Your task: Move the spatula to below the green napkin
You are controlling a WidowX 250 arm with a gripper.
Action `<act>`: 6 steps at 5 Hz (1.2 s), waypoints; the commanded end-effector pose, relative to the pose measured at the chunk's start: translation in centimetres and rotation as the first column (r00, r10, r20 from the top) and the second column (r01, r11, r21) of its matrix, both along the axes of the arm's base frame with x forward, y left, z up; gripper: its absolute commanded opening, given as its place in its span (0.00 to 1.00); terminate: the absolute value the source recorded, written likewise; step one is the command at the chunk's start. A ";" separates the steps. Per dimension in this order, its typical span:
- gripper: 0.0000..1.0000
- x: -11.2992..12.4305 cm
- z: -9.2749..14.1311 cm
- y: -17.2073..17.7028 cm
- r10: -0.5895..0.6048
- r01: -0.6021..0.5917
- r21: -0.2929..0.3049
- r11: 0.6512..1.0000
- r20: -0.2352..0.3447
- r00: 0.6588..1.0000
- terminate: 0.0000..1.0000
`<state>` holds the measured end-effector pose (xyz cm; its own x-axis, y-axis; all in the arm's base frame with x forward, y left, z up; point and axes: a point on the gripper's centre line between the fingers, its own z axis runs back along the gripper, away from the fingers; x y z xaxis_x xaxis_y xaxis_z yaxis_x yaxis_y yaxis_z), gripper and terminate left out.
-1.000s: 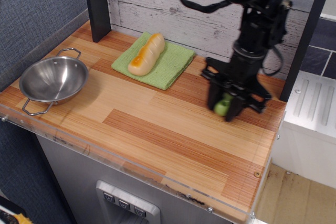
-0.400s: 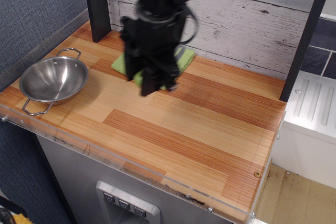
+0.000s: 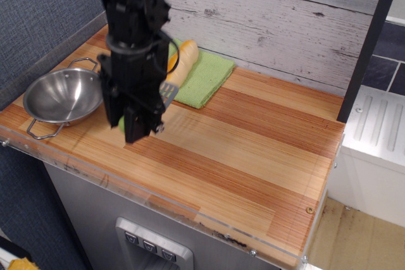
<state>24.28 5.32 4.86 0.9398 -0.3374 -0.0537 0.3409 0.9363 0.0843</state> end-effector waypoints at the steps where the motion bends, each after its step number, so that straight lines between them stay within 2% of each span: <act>1: 0.00 0.6 -2.4 -0.1 -0.037 0.036 -0.014 0.999 -0.079 0.996 0.00; 2: 0.00 0.5 -3.2 0.6 -0.047 0.046 -0.009 0.999 -0.114 0.992 0.00; 3: 1.00 0.7 -2.9 0.6 -0.083 0.079 -0.038 0.996 -0.113 0.990 0.00; 4: 1.00 1.0 -1.2 -0.2 -0.121 0.119 -0.028 0.992 -0.083 0.989 0.00; 5: 1.00 1.4 2.7 -1.5 -0.107 0.108 -0.011 0.994 0.019 0.994 0.00; 6: 1.00 1.6 6.5 -4.0 -0.046 0.046 0.003 0.999 0.120 0.992 0.00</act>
